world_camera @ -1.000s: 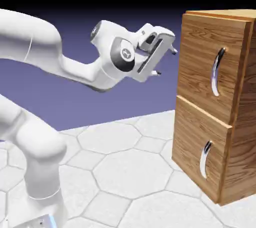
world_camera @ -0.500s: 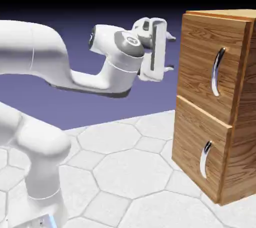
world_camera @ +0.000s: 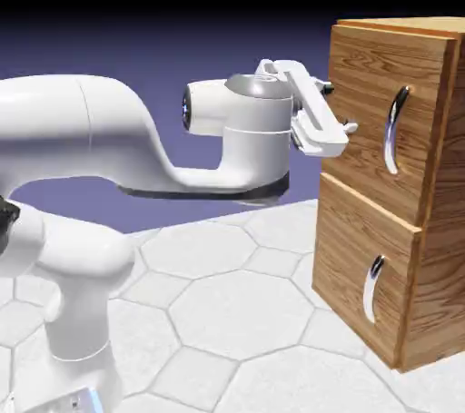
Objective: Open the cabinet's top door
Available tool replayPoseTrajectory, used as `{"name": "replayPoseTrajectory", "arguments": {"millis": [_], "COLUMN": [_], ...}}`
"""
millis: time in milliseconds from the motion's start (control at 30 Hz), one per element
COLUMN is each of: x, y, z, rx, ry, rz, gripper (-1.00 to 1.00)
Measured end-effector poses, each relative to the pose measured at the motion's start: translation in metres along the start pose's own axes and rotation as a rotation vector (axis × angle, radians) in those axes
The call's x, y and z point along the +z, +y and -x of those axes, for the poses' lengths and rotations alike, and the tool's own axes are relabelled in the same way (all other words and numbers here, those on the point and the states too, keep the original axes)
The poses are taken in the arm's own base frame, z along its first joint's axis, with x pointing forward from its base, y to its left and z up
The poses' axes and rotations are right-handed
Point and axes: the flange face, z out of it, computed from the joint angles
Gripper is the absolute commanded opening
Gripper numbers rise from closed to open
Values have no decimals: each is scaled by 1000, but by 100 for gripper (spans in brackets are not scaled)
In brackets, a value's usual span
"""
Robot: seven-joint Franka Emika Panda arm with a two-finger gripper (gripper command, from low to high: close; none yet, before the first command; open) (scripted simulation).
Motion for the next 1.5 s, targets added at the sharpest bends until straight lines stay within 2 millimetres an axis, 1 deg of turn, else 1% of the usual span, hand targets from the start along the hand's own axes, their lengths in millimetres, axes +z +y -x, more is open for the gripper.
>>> {"name": "replayPoseTrajectory", "arguments": {"millis": [300, 367, 500, 533, 600, 833, 1133, 1500], "x": [25, 27, 67, 77, 77, 46, 22, -23], "y": [-51, -54, -52, -51, -51, -46, -40, -24], "z": [26, 27, 28, 28, 28, 9, -11, -62], "rx": [-398, -424, -422, -424, -424, -418, -414, -400], "ry": [-25, -26, -26, -26, -26, -133, -224, -430], "rz": [60, 63, 63, 63, 63, -5, -64, -199], "gripper": [0, 0, 0, -100, -100, -100, -100, -100]}}
